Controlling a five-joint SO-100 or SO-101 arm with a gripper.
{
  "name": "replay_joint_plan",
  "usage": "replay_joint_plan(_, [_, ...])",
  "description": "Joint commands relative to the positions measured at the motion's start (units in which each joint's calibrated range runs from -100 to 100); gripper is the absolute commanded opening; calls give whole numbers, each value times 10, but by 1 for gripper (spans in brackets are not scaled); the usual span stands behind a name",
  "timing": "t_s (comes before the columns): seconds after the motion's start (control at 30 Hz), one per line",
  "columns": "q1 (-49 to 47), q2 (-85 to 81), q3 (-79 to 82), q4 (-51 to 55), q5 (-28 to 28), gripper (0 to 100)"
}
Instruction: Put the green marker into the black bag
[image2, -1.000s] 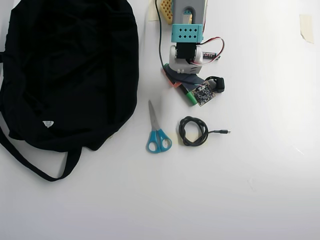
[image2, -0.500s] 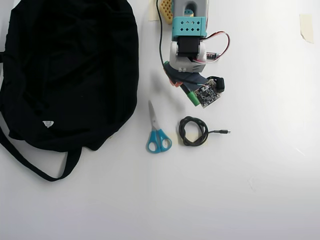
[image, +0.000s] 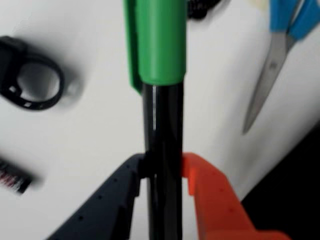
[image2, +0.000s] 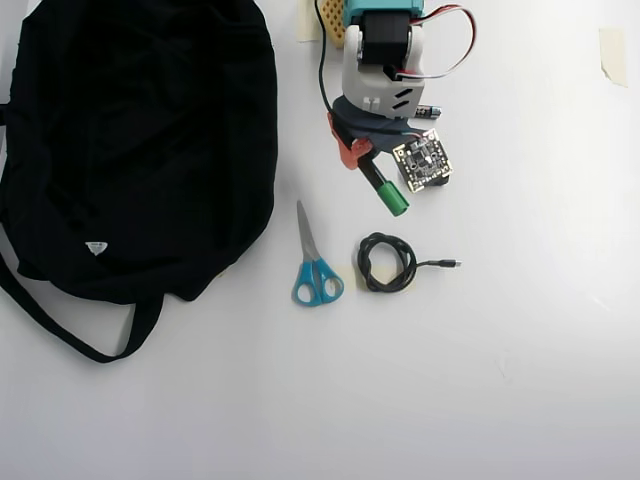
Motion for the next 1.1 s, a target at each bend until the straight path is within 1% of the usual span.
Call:
replay_joint_plan(0.0, [3,-41,-2,8,-8,2])
replay_joint_plan(0.17, [3,-58,-9,8,-31,2])
replay_joint_plan(0.63, [7,-99,-10,1,-149,2])
replay_joint_plan(0.77, [7,-107,-9,1,-175,2])
replay_joint_plan(1.07, [33,-107,-23,0,-193,2])
